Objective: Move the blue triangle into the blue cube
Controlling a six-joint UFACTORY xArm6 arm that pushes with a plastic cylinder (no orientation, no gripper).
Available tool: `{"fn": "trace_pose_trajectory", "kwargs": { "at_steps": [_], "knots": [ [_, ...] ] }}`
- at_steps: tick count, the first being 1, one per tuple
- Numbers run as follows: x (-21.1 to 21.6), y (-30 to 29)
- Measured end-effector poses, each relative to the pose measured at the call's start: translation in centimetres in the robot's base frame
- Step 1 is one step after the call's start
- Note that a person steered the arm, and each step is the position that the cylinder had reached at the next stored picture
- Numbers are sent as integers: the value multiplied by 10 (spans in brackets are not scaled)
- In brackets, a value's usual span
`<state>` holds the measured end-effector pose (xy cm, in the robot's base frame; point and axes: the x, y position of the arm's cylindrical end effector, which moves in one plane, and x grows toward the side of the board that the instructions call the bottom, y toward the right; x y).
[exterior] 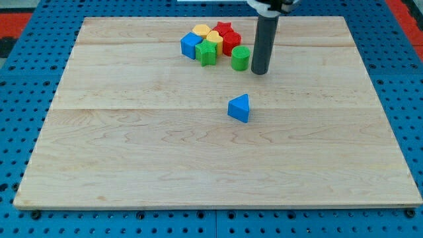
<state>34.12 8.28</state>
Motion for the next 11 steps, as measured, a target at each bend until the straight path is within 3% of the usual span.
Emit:
{"fn": "trace_pose_trajectory", "kwargs": {
  "at_steps": [1, 3, 6, 7, 8, 9, 10, 11],
  "knots": [
    [-1, -9],
    [107, 18],
    [111, -216],
    [64, -253],
    [46, -218],
    [116, -229],
    [115, -196],
    [58, -197]
  ]
}}
